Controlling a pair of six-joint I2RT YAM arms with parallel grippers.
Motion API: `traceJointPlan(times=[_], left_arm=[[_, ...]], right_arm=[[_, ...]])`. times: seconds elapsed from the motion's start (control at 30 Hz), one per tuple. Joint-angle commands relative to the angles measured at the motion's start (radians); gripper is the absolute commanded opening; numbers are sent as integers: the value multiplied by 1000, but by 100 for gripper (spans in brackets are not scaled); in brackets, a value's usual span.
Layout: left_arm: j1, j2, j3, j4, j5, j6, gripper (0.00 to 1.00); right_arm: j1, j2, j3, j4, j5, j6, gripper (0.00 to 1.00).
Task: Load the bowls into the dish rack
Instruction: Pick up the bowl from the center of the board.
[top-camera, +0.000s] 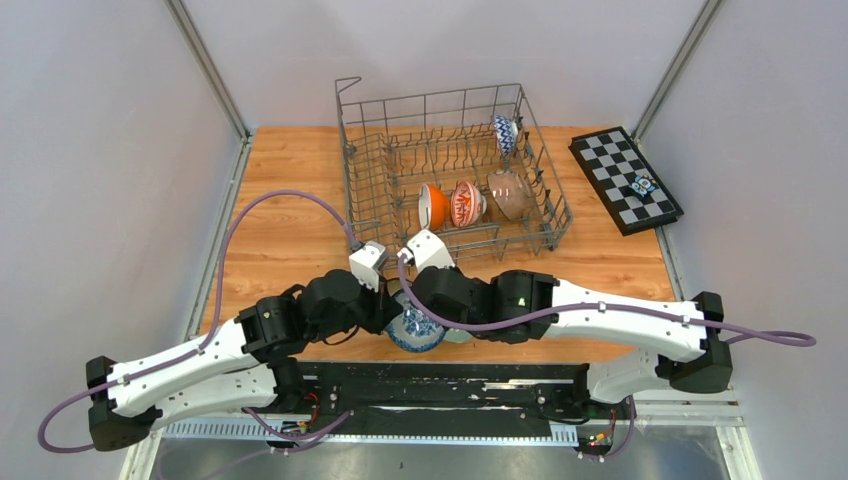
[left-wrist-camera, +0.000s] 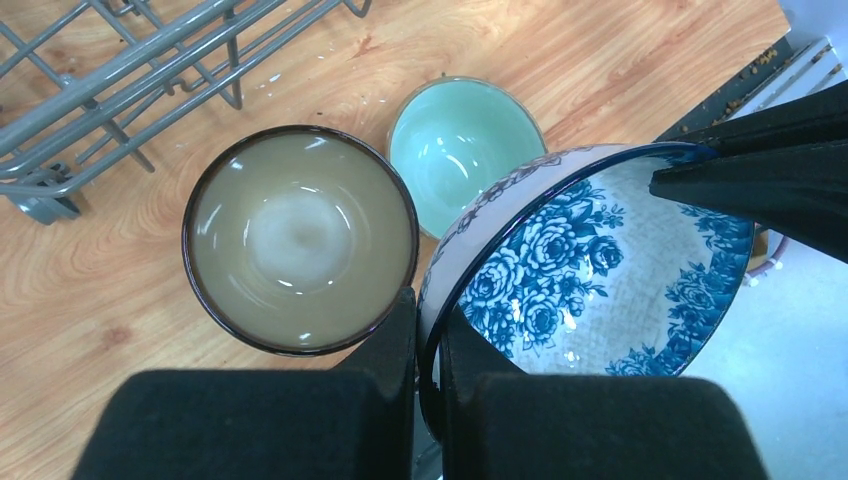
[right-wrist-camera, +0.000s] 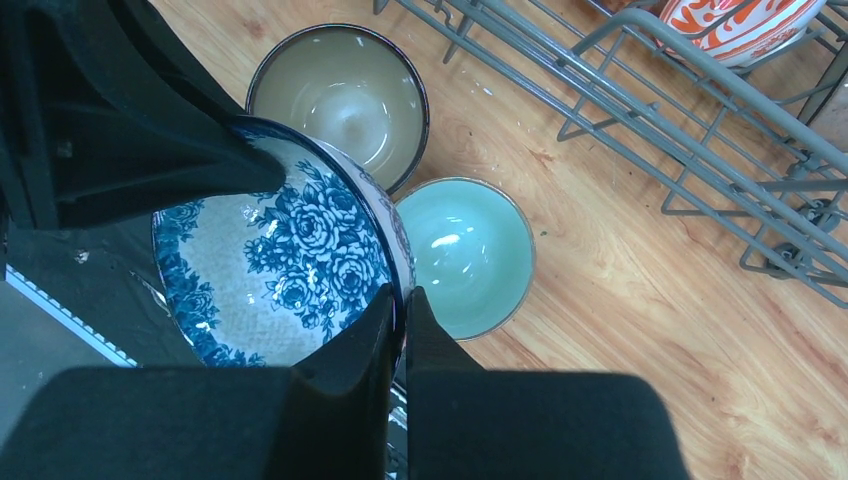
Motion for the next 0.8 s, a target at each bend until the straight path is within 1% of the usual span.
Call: traceJointPlan(times=[0.0,0.03,0.07,0.17,0.2,0.27,0.37,0.4,0.43,0.53,0.67,0.77], left_arm=[[-9,-28,-16,65,19,7,0],[-9,-34,-23,77,17,5,0],[-9,-42,-30,89,11,3,0],[-9,-64,-41,115,-4,-1,0],[-10,-70,-43,122,-6,-1,0],[-7,-80,-47,143,-12,1,0],[-4,-93,-55,177,-18,6,0],[1,-95,-57,192,-12,8,0],[26,-99,-72,230,22,9,0],[72,-111,-96,301,81,1,0],[144,-144,-141,414,174,-29,0],[186,-170,-168,475,212,-53,0]], right_arm=[[11,-48,-26,11,35,3,6],[11,-62,-38,18,36,3,12],[10,-77,-49,28,38,3,20],[10,-138,-93,61,38,1,39],[10,-163,-114,78,35,1,43],[9,-218,-163,141,26,-2,52],[7,-301,-237,213,6,-1,69],[6,-324,-253,232,0,1,75],[0,-386,-292,282,-34,0,84],[-4,-435,-333,346,-85,-6,92],[-8,-475,-368,408,-133,-6,96],[-11,-499,-396,458,-157,1,98]])
